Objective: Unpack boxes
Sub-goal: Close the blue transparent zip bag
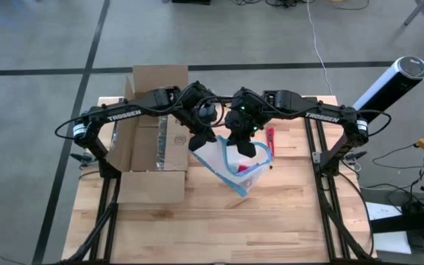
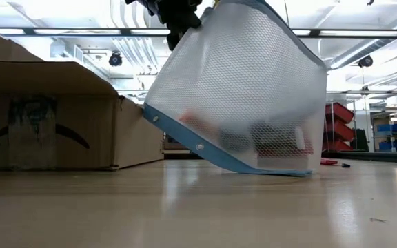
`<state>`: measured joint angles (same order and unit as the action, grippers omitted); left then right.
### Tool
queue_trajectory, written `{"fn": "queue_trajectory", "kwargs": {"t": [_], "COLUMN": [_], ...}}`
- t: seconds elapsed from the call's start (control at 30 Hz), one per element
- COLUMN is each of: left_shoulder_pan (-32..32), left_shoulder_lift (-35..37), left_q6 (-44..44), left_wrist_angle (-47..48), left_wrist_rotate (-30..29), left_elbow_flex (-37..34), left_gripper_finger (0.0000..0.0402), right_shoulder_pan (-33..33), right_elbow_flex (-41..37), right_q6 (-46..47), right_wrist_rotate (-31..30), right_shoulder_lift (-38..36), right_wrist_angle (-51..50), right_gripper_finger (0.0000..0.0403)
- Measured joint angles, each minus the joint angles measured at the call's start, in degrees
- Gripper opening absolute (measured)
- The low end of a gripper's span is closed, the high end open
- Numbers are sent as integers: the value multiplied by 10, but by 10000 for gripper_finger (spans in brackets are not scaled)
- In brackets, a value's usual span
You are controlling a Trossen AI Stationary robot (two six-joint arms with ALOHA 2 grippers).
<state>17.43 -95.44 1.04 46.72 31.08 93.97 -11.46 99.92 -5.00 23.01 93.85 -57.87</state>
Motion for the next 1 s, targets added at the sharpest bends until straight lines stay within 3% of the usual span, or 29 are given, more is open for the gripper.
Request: {"fn": "queue_trajectory", "kwargs": {"t": [0.77,1.0], "left_shoulder_pan": [1,0], "left_shoulder_lift": [0,0], "left_q6": [9,10], "left_wrist_angle": [-15,-54], "left_wrist_rotate": [-2,38], "left_elbow_flex": [0,0], "left_gripper_finger": [1,28], "right_shoulder_pan": [1,0], "right_elbow_flex": [0,0], "right_q6": [9,9], "right_wrist_rotate": [3,0], "right_shoulder_lift": [-26,-26], "right_wrist_angle": [-24,-22], "right_gripper_finger": [0,0]}}
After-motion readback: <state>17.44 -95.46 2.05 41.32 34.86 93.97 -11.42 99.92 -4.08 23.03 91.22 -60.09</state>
